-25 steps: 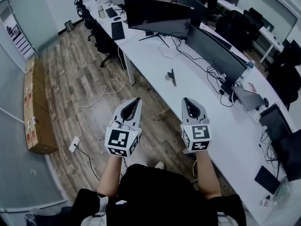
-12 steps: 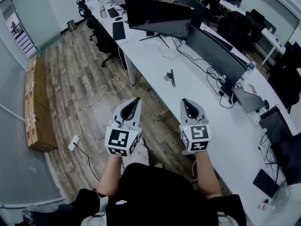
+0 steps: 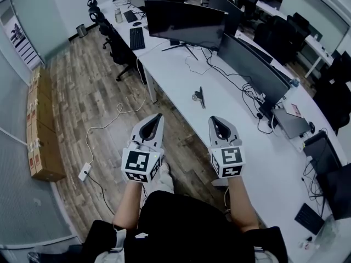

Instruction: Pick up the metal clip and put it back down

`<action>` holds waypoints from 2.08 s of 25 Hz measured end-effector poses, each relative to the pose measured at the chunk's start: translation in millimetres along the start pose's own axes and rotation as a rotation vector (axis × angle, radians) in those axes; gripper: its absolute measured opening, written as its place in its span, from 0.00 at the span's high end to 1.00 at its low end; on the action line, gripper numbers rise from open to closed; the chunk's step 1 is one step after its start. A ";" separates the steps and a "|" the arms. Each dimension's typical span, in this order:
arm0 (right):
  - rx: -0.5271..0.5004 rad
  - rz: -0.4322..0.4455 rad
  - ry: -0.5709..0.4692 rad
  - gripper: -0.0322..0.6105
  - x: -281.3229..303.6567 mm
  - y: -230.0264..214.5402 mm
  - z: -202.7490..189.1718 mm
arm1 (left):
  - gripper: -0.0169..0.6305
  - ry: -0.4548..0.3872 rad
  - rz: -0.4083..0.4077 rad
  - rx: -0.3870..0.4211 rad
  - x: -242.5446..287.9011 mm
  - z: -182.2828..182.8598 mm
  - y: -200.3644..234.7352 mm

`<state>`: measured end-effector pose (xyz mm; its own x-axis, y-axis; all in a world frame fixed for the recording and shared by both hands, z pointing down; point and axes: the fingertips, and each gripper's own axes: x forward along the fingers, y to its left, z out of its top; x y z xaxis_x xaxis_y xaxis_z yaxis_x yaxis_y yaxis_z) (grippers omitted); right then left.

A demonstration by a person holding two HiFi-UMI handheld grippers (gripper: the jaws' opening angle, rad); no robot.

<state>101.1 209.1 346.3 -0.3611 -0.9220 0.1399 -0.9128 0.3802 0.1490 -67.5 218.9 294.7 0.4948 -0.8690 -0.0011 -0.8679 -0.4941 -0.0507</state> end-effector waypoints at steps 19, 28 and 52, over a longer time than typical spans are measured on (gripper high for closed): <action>-0.007 -0.005 0.019 0.91 150.1 -26.7 21.1 | 0.96 0.009 -0.037 -0.021 125.4 -0.5 104.3; 0.003 -0.039 0.049 0.91 217.5 -25.4 28.2 | 0.96 0.035 -0.071 -0.022 169.7 -8.6 160.0; 0.009 -0.102 0.146 0.91 279.5 -37.9 -1.9 | 0.96 0.095 -0.163 -0.067 235.1 -48.4 197.4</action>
<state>35.1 -62.9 381.6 -0.2352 -0.9349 0.2657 -0.9454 0.2835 0.1608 -124.6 -84.2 332.9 0.6251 -0.7746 0.0960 -0.7794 -0.6260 0.0243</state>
